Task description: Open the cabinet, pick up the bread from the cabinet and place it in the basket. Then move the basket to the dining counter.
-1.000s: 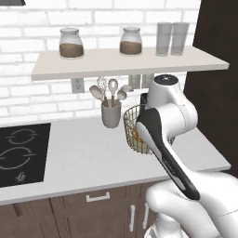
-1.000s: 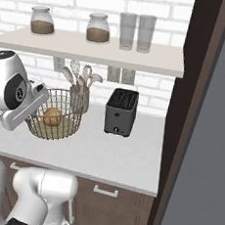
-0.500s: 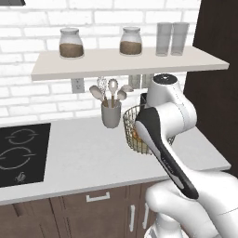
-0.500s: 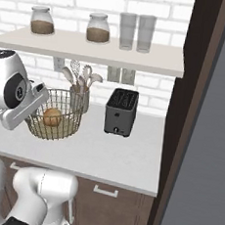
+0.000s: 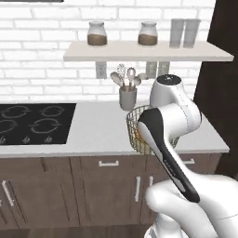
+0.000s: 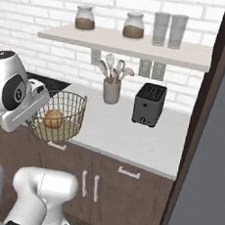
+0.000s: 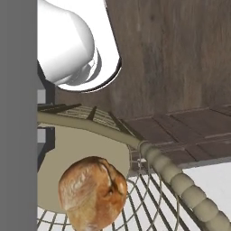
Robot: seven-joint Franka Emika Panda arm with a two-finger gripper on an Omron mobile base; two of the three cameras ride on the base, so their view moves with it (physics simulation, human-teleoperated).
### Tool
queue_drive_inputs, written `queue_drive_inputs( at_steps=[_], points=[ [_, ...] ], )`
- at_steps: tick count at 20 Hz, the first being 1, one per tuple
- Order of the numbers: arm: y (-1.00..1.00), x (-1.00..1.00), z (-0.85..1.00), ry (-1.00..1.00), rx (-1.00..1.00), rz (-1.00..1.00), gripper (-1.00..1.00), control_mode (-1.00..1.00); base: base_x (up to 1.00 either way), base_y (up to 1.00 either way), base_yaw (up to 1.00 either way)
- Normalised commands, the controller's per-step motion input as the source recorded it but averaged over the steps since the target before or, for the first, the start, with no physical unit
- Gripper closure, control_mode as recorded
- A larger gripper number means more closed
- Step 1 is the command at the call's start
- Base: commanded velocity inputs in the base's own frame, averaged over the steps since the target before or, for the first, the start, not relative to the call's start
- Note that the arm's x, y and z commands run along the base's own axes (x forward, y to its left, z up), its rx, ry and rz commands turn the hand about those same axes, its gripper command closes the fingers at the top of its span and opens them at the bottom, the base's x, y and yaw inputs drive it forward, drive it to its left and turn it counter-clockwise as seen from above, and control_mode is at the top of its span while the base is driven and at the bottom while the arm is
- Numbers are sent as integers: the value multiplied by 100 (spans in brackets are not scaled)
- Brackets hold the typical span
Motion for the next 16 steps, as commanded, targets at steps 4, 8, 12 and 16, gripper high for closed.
queue_drive_inputs(
  at_steps=[4,8,12,16],
  points=[
    [0,0,0,0,0,0,100,100,-25,-4,97],
    [0,0,0,0,0,0,100,100,-16,0,100],
    [0,0,0,0,0,0,100,100,-15,0,100],
    [0,0,0,0,0,0,100,100,-15,0,100]
  ],
)
